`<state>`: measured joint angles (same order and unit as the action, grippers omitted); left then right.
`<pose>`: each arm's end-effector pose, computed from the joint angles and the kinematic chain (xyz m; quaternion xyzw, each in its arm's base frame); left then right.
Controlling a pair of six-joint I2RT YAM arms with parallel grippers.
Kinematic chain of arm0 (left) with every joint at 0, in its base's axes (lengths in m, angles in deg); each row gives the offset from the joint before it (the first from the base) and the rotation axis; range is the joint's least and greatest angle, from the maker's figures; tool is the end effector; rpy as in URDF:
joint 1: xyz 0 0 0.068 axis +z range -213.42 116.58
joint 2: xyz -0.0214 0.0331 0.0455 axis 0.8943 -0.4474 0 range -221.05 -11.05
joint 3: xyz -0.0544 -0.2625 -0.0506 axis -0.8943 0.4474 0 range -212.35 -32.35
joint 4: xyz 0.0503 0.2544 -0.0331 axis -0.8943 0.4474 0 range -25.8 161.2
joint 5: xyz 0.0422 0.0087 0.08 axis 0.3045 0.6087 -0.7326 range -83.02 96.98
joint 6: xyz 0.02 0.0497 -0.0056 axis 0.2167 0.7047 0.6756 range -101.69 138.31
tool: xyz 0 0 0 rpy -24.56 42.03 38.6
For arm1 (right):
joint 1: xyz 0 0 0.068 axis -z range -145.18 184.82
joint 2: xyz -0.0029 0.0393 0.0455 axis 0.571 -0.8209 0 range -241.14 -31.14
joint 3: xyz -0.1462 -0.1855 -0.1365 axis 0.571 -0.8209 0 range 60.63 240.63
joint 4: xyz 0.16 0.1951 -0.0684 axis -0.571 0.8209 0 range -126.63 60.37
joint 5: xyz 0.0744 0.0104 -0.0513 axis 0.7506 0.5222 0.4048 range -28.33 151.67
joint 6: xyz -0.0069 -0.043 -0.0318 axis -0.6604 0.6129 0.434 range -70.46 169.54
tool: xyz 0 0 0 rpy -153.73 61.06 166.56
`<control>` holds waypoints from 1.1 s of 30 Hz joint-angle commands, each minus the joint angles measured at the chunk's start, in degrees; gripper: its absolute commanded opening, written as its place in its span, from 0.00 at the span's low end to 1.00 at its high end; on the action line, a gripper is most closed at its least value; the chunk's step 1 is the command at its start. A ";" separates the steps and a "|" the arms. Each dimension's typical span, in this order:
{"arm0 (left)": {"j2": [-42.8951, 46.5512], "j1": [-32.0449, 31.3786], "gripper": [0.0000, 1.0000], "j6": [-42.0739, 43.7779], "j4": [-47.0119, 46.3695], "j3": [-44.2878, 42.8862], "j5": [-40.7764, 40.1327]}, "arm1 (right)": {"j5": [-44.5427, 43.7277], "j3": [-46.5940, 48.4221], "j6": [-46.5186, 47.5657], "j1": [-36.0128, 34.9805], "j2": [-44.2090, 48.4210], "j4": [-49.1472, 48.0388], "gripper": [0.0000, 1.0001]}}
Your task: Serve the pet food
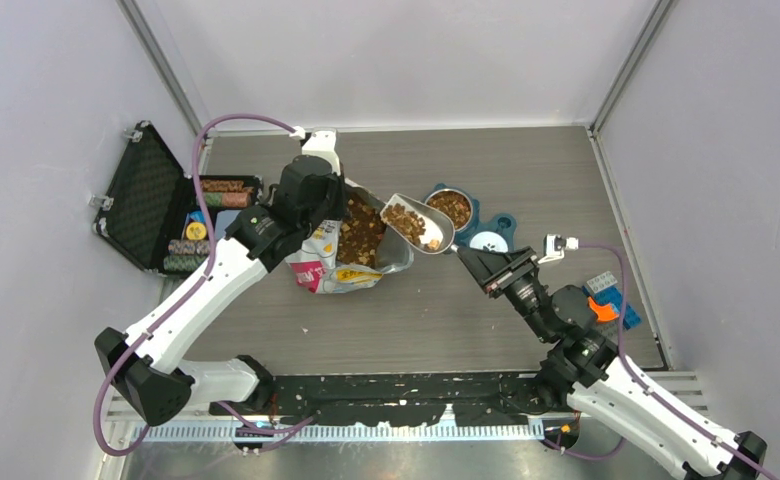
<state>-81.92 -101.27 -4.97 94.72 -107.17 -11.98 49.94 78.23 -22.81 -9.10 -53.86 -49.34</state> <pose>0.2204 -0.1564 0.3915 0.0205 0.8433 -0.1430 0.5177 0.1015 0.0876 0.2677 0.2355 0.6164 0.6001 0.4522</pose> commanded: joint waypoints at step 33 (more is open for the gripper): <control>5.07 0.58 0.00 1.23 -8.12 2.13 1.52 | 7.70 14.63 4.08 20.78 -13.35 3.83 0.05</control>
<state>-80.17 -101.11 -4.91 93.15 -105.07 -10.34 55.49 90.78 -19.91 9.09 -64.92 -43.29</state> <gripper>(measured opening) 0.011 0.326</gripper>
